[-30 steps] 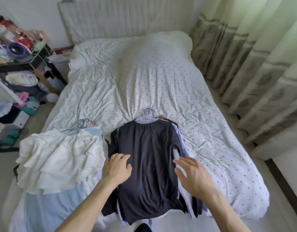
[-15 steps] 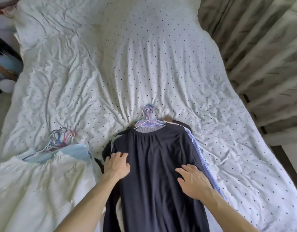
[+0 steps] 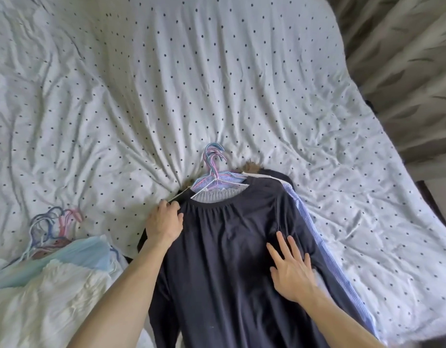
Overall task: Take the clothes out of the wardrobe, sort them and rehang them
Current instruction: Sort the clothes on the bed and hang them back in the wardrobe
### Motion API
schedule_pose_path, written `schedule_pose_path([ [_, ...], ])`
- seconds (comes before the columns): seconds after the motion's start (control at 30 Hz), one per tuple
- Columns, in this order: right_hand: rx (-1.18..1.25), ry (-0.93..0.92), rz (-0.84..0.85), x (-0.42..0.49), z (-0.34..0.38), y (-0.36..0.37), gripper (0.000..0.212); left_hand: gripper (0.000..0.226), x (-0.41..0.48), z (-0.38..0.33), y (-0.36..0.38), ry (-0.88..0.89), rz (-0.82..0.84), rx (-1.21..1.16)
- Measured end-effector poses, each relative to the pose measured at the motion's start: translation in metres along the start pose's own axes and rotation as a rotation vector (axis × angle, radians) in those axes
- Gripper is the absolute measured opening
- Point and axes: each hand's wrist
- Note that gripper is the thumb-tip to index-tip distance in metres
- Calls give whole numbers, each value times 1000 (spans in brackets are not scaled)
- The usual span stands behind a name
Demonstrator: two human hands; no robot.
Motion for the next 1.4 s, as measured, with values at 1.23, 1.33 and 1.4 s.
schedule_pose_path([
  [1.23, 1410, 325, -1225, -575, -214, 109, 14, 47, -623, -447, -81, 1312, 679, -281],
  [1.33, 1365, 411, -1175, -634, -222, 166, 15, 42, -716, -493, -78, 1525, 784, -152],
  [1.4, 1347, 483, -1141, -669, -223, 197, 15, 39, -774, -512, -63, 1637, 824, 10],
])
Point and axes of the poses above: each hand's wrist, its own x-axis towards the middle knuckle, its own y-axis out of the palm, z = x × y, and after that the axes turned 3 degrees about -y, right-handed
